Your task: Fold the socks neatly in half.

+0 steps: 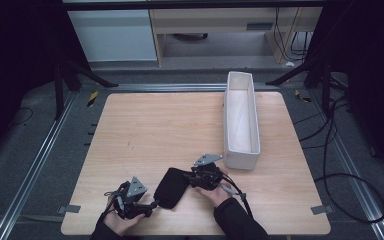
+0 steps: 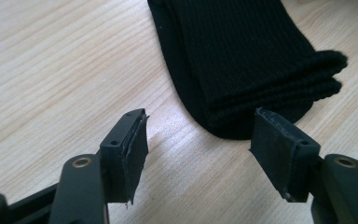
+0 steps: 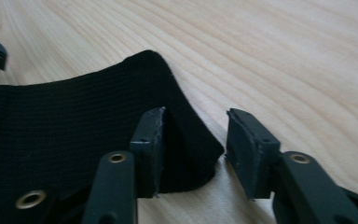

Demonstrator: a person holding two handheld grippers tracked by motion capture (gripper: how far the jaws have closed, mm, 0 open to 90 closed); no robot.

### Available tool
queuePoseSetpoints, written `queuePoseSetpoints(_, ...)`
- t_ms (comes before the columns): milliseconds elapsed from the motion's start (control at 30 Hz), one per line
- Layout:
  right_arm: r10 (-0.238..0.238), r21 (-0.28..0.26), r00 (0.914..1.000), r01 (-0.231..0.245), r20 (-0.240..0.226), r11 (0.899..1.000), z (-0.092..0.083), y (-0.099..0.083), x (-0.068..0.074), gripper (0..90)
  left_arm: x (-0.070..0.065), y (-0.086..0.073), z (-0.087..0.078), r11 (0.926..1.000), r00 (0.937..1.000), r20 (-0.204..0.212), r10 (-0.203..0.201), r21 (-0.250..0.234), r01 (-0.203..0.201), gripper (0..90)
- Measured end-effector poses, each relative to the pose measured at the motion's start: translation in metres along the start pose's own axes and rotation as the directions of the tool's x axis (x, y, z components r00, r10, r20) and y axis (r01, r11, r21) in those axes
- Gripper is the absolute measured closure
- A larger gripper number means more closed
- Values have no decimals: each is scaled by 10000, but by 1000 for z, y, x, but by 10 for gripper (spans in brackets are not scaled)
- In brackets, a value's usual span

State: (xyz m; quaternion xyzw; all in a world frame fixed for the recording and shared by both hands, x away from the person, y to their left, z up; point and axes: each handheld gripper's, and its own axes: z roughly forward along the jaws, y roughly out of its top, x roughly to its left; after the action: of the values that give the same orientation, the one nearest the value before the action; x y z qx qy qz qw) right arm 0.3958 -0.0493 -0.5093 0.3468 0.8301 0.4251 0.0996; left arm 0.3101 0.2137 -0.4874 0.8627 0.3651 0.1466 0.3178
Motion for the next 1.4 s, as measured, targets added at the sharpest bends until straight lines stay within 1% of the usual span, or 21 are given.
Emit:
queuePoseSetpoints(67,98,54,9998,-97,-178,9999,1,0,1,649,0,0,2,10000,10000,10,-19,17,19,350)
queuePoseSetpoints(200,196,92,9993,-193,-322,9998,0,0,2,742,1,1,4,10000,10000,-5,-28,-3,28,349)
queuePoseSetpoints(233,198,70,9992,-196,-342,9998,0,0,2,768,1,1,4,10000,10000,-21,-31,23,31,350)
queuePoseSetpoints(300,162,45,9995,-161,-282,9999,-1,0,4,791,1,2,5,10000,10000,-23,-5,22,5,351)
queuePoseSetpoints(400,-26,-23,9999,26,-155,10000,-4,2,4,804,1,3,7,10000,10000,-83,-41,-27,41,354)
queuePoseSetpoints(500,-220,-489,9996,213,-148,9986,-11,9,4,807,2,6,10,10000,9999,-157,15,-36,-15,355)
queuePoseSetpoints(600,-751,-882,9971,740,-94,9934,-20,17,9,807,3,10,14,9999,9997,-246,-90,-124,87,357)
queuePoseSetpoints(667,-1144,-1180,9932,1111,-214,9868,-25,22,14,807,4,12,17,9997,9994,-298,-162,-186,156,357)
queuePoseSetpoints(733,-1538,-1456,9875,1473,-346,9783,-28,26,19,807,5,14,20,9995,9993,-293,-219,-231,212,359)
queuePoseSetpoints(767,-1691,-1508,9846,1608,-441,9754,-29,27,22,807,6,15,20,9997,9993,-339,-183,-179,177,359)
queuePoseSetpoints(800,-1865,-1574,9811,1765,-511,9716,-30,29,25,808,6,16,22,9995,9991,-360,-223,-250,214,358)
queuePoseSetpoints(900,-2305,-1710,9702,2152,-751,9615,-31,31,33,811,9,18,25,9993,9987,-432,-284,-272,273,358)
queuePoseSetpoints(967,-2493,-1764,9633,2296,-991,9572,-32,32,37,812,11,19,27,9995,9986,-485,-229,-230,218,356)
queuePoseSetpoints(1000,-2601,-1767,9590,2382,-1130,9550,-32,32,39,812,11,19,27,9993,9984,-502,-268,-268,255,356)
queuePoseSetpoints(1067,-2719,-1744,9537,2481,-1285,9529,-32,32,41,813,13,20,28,9994,9983,-523,-256,-236,244,356)
queuePoseSetpoints(1133,-2799,-1616,9485,2560,-1482,9531,-30,30,42,813,14,21,28,9992,9981,-536,-297,-271,283,356)
queuePoseSetpoints(1233,-2944,-1332,9404,2741,-1699,9524,-26,25,45,813,16,22,29,9991,9977,-584,-341,-286,324,355)
queuePoseSetpoints(1267,-3027,-1251,9378,2841,-1699,9506,-25,24,46,813,16,22,29,9990,9977,-574,-350,-280,334,355)
queuePoseSetpoints(1333,-3049,-1122,9349,2883,-1818,9509,-22,21,48,813,17,21,29,9991,9978,-561,-347,-283,331,354)
queuePoseSetpoints(1400,-3002,-952,9347,2868,-1901,9532,-19,18,50,811,18,20,27,9990,9978,-557,-349,-304,332,355)
